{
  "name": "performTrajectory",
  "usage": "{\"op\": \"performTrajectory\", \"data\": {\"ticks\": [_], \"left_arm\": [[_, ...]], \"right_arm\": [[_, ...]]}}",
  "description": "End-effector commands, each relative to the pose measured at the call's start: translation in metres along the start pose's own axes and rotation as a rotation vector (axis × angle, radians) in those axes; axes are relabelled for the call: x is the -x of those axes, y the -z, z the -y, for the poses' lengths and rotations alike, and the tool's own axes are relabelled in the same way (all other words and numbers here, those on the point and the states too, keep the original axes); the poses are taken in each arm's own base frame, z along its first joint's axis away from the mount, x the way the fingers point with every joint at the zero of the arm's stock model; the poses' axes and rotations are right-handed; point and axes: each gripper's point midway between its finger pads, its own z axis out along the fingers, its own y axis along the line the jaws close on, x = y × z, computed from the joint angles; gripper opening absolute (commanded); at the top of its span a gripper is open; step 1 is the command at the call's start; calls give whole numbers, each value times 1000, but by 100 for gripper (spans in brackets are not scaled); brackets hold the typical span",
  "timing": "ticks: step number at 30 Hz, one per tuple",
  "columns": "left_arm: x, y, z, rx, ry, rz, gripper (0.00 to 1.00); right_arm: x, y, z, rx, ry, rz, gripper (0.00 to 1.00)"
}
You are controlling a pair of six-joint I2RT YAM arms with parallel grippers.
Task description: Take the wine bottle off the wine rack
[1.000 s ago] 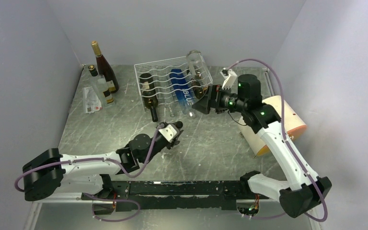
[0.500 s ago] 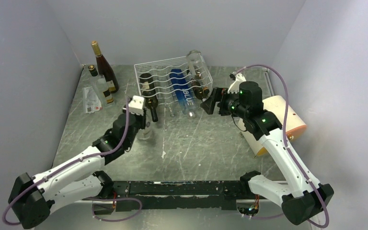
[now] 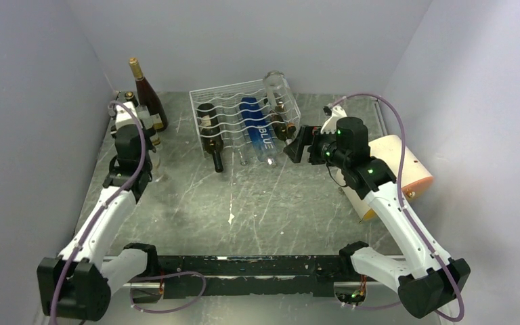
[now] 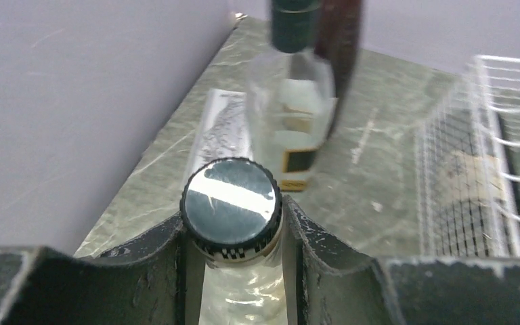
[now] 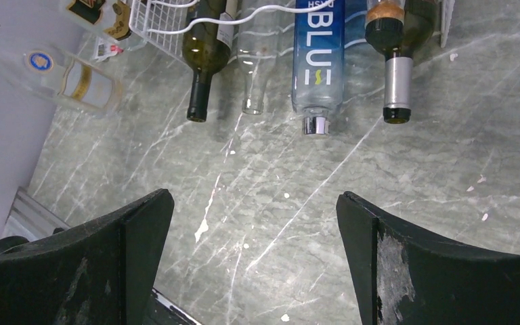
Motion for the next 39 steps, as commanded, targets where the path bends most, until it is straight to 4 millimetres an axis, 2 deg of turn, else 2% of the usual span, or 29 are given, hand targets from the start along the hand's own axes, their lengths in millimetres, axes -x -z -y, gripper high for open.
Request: {"op": "performTrajectory", "data": {"ticks": [1,5,9,15,19,20,23,25,29,34,36,38,39], "left_arm": [[83,-23,-23,49,215,244,7],[77,-42,-32,45,259,232,7],[72,-46,-29,-18,254,285,7],[46,-54,-29,-15,220,235,7],[43,-58,-25,-31,174,199,7],[43,-58,-24,-40,166,198,10],[40,-56,-23,-46,144,173,40],[40,-55,-29,-17,143,160,56],[47,-47,-36,14,158,166,78],[68,-26,-41,6,190,208,88],[81,-14,-42,-7,205,238,89],[97,2,-37,-59,207,283,89],[105,11,-28,-116,199,310,89]], "right_arm": [[7,4,-2,12,13,40,96],[7,4,0,4,22,42,96],[5,2,1,0,26,37,96],[2,-2,3,-3,22,27,96],[1,-6,2,10,15,15,96],[0,-7,1,13,14,12,96],[-2,-10,0,19,14,-4,96],[-2,-11,-1,24,15,-11,96],[-1,-12,-2,32,10,-21,96],[0,-17,-6,43,-1,-39,96],[0,-19,-5,38,-6,-44,96],[-1,-23,-3,30,-15,-49,96],[-1,-26,-1,24,-20,-49,96]]}}
